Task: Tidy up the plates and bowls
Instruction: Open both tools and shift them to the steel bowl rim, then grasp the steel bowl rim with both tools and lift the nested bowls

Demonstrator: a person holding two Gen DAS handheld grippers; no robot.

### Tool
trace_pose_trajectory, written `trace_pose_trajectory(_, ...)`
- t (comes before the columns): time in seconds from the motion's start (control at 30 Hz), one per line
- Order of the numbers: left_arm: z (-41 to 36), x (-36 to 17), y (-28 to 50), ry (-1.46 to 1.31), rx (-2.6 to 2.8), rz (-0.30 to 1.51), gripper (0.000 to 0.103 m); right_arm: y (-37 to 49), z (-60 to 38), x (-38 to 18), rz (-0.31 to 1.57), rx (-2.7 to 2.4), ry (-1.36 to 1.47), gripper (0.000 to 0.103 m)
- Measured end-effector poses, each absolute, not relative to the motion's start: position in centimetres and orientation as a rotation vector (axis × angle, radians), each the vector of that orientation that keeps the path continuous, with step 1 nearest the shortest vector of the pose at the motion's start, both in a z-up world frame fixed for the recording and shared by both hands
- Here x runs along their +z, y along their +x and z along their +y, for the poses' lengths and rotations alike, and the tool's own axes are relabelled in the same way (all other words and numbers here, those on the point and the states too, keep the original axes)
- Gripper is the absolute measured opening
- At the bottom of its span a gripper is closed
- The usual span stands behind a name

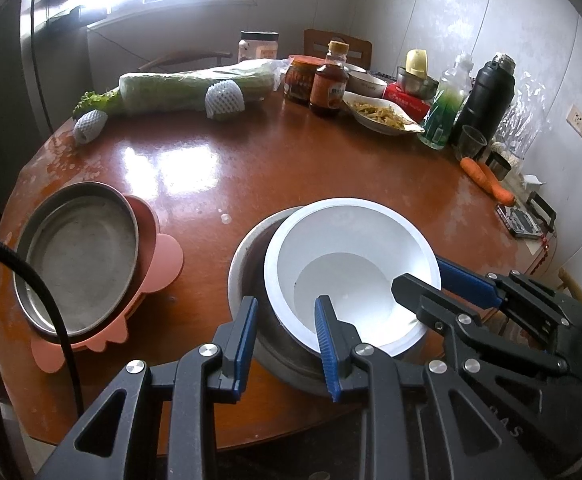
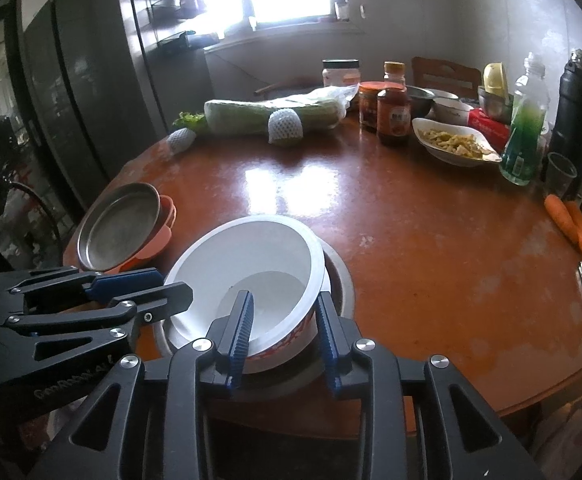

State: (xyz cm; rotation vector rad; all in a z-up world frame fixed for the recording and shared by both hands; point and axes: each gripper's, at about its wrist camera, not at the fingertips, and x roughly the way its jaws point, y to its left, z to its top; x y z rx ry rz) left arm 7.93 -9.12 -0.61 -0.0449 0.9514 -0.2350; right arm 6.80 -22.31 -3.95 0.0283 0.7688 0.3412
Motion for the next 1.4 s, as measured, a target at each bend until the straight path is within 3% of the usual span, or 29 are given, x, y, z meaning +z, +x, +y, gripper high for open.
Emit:
trace_pose_trajectory(0.57,-6.8,0.3,7.4,-0.103,-0.215,0.914,0.038,6.7,-23.4,-2.7,0.728,0.293,0.027,0.042)
trace_pose_trajectory(0.7,-6.0,0.3,7.3,-0.131,-0.219,0.907,0.045,6.8,-24.1,-2.2,0.709,0.272,0.044,0.054)
trace_pose_trajectory(1.03,-6.7,-1.0,8.6,-0.200,-0.259,0.941,0.053,7.9,-24.7,-3.6,0.757,0.270,0.068,0.056)
trace_pose_trajectory(1.4,-7.0,-3.7,10.8,-0.249,-0.287,1.021,0.055,9.6,-23.6,-6.0,0.834,0.305,0.069,0.056)
